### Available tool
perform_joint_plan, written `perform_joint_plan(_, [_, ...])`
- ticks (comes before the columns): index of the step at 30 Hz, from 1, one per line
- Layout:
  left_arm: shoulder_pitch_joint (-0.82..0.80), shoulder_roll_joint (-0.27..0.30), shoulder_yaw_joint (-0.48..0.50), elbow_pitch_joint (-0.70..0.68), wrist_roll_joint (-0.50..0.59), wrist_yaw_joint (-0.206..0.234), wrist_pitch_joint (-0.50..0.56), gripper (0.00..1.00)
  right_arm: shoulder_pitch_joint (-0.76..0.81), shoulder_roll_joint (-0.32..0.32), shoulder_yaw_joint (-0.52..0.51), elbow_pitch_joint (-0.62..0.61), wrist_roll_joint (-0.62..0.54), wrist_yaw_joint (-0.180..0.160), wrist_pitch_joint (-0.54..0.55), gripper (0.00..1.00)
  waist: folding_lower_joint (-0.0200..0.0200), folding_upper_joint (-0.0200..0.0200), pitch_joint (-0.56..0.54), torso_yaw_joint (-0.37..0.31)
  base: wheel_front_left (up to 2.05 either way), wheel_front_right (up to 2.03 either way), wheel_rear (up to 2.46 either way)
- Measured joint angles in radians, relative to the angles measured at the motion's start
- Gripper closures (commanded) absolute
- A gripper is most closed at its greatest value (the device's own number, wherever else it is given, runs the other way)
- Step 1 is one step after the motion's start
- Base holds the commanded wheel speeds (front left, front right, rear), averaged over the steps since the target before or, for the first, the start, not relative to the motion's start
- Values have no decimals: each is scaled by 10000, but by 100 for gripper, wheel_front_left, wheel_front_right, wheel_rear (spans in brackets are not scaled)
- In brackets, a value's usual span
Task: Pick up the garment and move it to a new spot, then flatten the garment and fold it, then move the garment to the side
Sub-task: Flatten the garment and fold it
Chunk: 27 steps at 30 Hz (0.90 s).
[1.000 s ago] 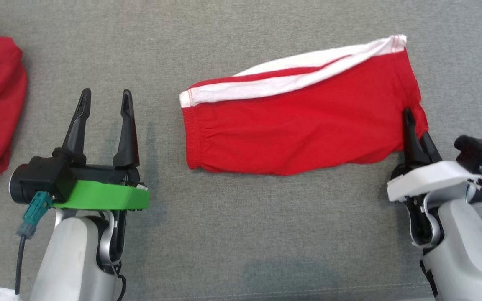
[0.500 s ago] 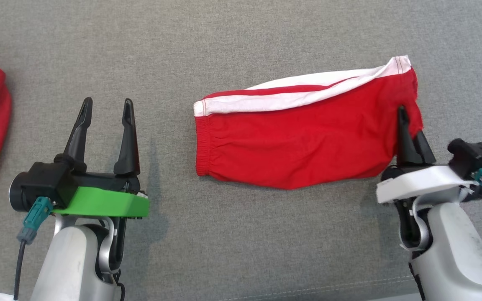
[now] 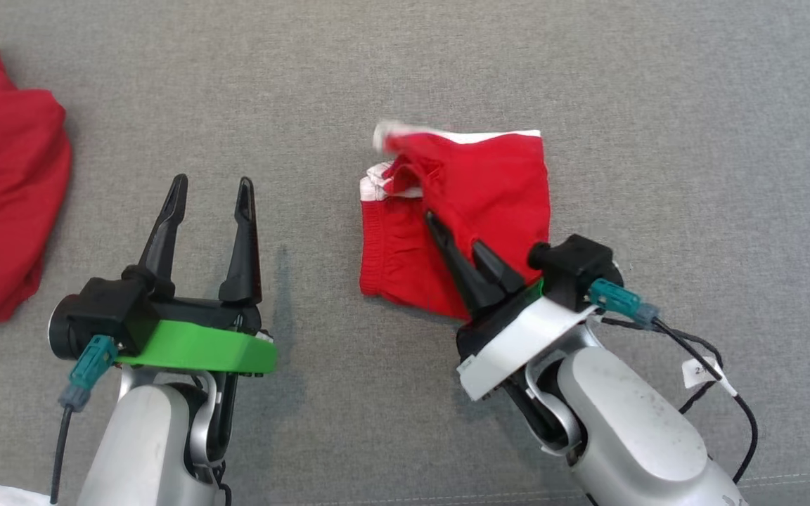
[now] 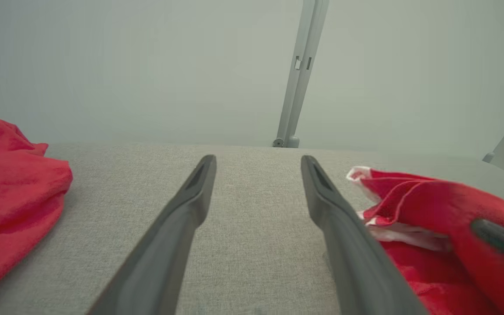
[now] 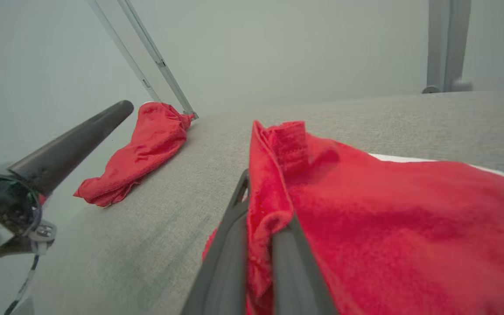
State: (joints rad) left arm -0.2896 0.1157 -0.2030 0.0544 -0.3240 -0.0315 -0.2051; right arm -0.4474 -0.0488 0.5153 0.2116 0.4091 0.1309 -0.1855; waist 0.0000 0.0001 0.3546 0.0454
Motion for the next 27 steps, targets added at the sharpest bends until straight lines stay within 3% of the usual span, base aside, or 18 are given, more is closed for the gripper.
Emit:
perform_joint_plan(5, [-10, -82, -174, 236, -29, -40, -102, 0, -279, -10, 732, 1149, 477, 0, -59, 100, 0, 0, 42, 329, 0, 0, 0])
perform_joint_plan(6, [-11, -94, -196, 268, -35, -40, -123, 0, -359, -21, 846, 1310, 500, 0, -86, 90, 0, 0, 53, 383, 0, 0, 0])
perform_joint_plan(7, [-12, -98, -207, 305, -56, -40, -138, 0, -440, -21, 961, 1404, 545, 0, -142, 56, 0, 0, 66, 427, 0, 0, 0])
perform_joint_plan(8, [-12, -102, -215, 341, -65, -40, -169, 0, -521, -19, 1081, 1467, 570, 0, -180, 0, 0, 0, 79, 459, 0, 0, 0])
perform_joint_plan(18, [-27, -102, -205, 589, -98, -21, -272, 0, -656, -4, 1710, 963, 219, 0, -581, 0, 0, -1, -31, 327, 0, 0, 0])
perform_joint_plan(22, [-3, -29, -153, 650, -92, 73, -326, 0, -206, -6, 826, 401, -196, 0, -673, 0, 0, 0, -219, 200, 0, 0, 0])
perform_joint_plan(27, [209, 205, 35, 627, 4, 328, -336, 0, 453, -25, -1108, -324, -865, 0, -715, 0, 0, 0, -563, 0, 0, 0, 0])
